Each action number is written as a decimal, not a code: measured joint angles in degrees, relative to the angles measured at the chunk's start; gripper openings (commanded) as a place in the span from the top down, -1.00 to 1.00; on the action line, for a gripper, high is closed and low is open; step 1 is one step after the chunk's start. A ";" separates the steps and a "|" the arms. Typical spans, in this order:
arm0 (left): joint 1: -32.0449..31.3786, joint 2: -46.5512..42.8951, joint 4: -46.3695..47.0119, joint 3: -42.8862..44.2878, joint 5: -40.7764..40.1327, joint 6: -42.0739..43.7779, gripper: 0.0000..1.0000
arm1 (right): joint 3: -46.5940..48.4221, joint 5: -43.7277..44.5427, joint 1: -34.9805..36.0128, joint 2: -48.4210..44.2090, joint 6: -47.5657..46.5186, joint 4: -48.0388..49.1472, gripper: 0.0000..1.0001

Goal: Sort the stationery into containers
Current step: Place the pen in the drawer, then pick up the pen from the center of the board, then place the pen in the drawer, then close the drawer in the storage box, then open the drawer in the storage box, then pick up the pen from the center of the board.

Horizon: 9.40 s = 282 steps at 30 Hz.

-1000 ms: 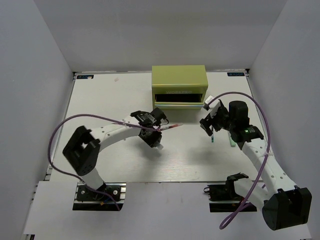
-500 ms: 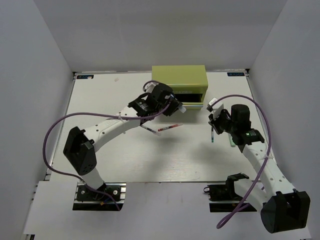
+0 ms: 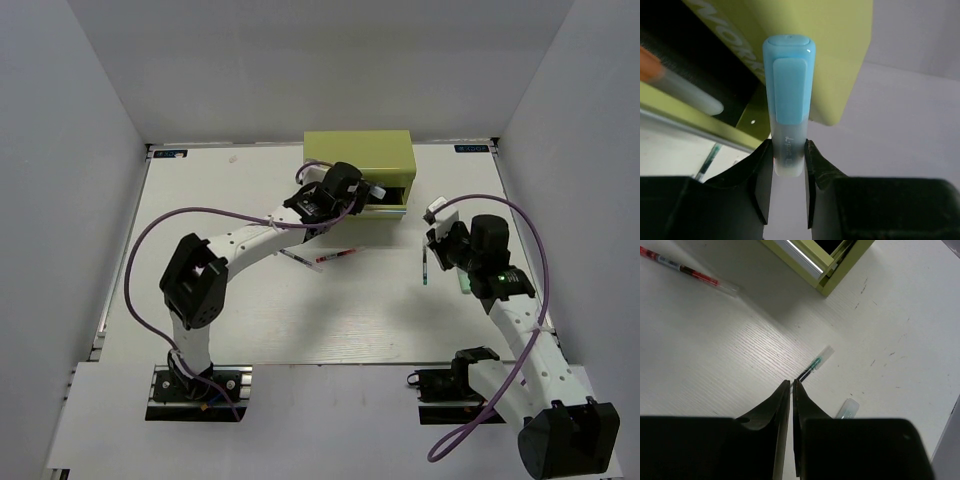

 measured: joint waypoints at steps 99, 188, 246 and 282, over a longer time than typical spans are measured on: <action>0.70 -37.73 -12.20 -46.25 4.44 15.87 -1.00 | 24.20 -17.03 -19.15 31.93 -23.71 -21.00 0.78; 9.25 -19.54 7.39 -36.44 17.55 21.55 -0.35 | 48.15 4.52 15.21 57.42 -18.38 -6.29 1.00; 9.86 18.62 64.00 -26.14 6.19 6.36 0.57 | 11.37 -9.49 4.79 18.21 -5.33 1.68 -0.28; 5.88 6.84 69.68 -43.28 8.04 7.93 -0.58 | 8.72 1.62 -1.46 28.74 14.40 0.28 -0.28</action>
